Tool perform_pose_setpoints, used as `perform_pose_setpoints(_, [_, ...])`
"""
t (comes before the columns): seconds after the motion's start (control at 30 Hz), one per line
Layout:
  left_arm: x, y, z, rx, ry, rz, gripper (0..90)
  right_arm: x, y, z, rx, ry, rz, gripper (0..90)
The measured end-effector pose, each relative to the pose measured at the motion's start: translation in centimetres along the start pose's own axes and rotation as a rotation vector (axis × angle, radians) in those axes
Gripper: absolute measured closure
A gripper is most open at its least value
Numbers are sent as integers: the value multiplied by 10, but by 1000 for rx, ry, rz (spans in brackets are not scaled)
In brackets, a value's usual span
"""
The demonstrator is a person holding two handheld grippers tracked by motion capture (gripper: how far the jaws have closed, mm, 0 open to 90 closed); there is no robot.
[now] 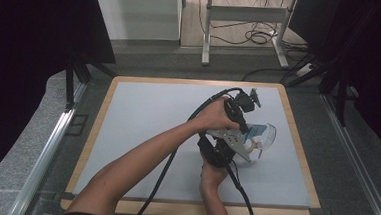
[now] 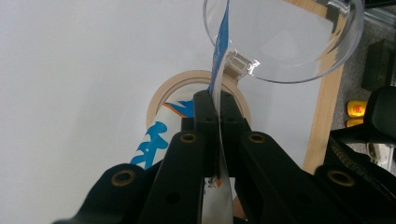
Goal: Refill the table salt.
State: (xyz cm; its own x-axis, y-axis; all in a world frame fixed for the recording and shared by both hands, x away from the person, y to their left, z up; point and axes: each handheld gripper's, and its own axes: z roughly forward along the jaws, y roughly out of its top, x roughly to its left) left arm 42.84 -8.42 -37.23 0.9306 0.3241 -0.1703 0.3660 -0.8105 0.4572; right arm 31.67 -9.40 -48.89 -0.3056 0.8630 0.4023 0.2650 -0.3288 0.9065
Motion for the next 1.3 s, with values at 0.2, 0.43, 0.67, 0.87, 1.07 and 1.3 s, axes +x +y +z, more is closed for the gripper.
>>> perform_pose_setpoints(0.2, [0,0,0,2,2,-2,900,0,1,0,2,3,5,511])
perform_pose_setpoints(0.43, [0,0,0,2,1,-2,900,0,0,0,-1,2,-5,513])
perform_pose_setpoints(0.67, [0,0,-1,0,3,-3,900,0,1,0,0,2,-10,515])
perform_pose_setpoints(0.87, [0,0,-1,0,3,-4,900,1,1,0,-4,3,-5,515])
perform_pose_setpoints(1.07, [0,0,-3,2,2,-2,900,2,2,-1,-10,4,-28,515])
perform_pose_setpoints(1.3, [-1,0,-1,11,7,-1,900,3,1,-1,-19,0,-35,516])
